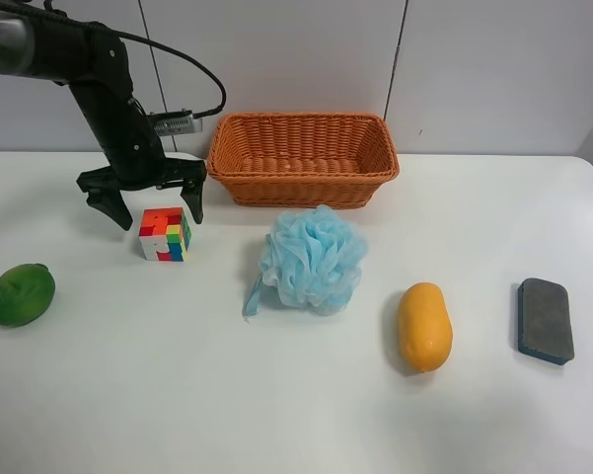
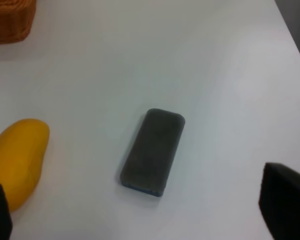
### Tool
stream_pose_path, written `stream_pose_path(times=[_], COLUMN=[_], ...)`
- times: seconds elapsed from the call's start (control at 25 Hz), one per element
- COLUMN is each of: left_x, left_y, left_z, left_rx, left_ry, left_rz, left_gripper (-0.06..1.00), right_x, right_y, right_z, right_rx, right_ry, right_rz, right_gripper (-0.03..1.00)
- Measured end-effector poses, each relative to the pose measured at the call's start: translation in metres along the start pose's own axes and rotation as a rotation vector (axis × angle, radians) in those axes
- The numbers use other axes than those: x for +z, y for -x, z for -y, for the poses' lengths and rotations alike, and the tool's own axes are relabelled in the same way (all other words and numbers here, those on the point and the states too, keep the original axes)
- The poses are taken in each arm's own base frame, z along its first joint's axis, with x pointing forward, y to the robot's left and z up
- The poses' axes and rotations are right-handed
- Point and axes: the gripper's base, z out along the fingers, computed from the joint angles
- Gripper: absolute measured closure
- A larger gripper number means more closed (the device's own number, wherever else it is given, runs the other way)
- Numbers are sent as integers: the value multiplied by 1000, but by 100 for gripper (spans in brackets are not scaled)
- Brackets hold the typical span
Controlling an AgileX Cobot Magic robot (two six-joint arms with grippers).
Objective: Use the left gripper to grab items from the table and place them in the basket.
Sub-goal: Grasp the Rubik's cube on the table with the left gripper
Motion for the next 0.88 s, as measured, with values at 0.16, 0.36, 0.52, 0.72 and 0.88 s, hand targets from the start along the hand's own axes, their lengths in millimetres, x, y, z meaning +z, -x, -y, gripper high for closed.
stream_pose_path(times=[0.16,0.36,0.52,0.72,0.88], left_x=[11,23,24,24,24], left_y=[1,0,0,0,-1], left_z=[-1,-3,-3,-3,-3], left_rx=[-2,1,10,15,15], left_ry=[5,13,13,14,17], left_rz=[-15,-38,-38,-41,-55], left_gripper=[-5,-5,11,38,38], right_x=[0,0,0,0,0], right_y=[0,0,0,0,0], right_z=[0,0,0,0,0], right_rx=[0,0,0,0,0], right_ry=[0,0,0,0,0], right_rz=[0,0,0,0,0], right_gripper=[-3,-3,-3,-3,-3])
